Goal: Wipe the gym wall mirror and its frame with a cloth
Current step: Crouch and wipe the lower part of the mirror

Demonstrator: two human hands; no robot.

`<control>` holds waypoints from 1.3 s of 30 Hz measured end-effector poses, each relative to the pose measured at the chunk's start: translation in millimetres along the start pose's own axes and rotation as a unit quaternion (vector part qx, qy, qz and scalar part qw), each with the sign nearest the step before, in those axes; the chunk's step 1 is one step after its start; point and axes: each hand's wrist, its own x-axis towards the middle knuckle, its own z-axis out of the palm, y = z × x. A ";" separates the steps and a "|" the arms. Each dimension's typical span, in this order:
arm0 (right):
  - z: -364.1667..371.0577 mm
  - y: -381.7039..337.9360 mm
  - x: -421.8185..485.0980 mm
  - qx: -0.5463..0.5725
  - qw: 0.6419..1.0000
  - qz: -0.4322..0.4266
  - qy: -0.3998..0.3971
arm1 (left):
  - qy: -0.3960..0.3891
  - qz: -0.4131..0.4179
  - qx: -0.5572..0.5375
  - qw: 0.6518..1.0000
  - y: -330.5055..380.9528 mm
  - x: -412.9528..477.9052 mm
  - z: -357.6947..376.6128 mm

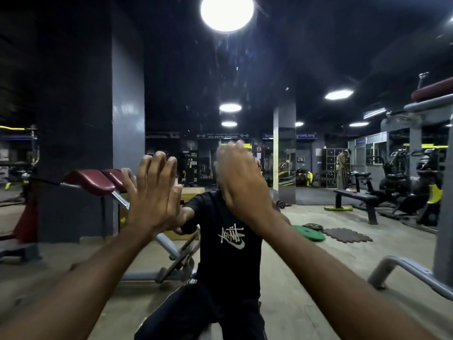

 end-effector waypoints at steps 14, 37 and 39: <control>39.8 -57.3 -68.3 -0.010 0.981 0.167 0.100 | -0.041 0.055 0.014 0.998 -57.5 -47.0 3.7; 40.2 -81.7 -74.9 0.016 0.924 0.362 0.125 | -0.060 0.009 0.007 0.998 -132.0 -89.8 -13.9; 50.8 -115.3 -43.2 0.013 0.927 0.349 0.134 | -0.059 -0.018 0.010 0.998 -152.7 -71.1 -21.5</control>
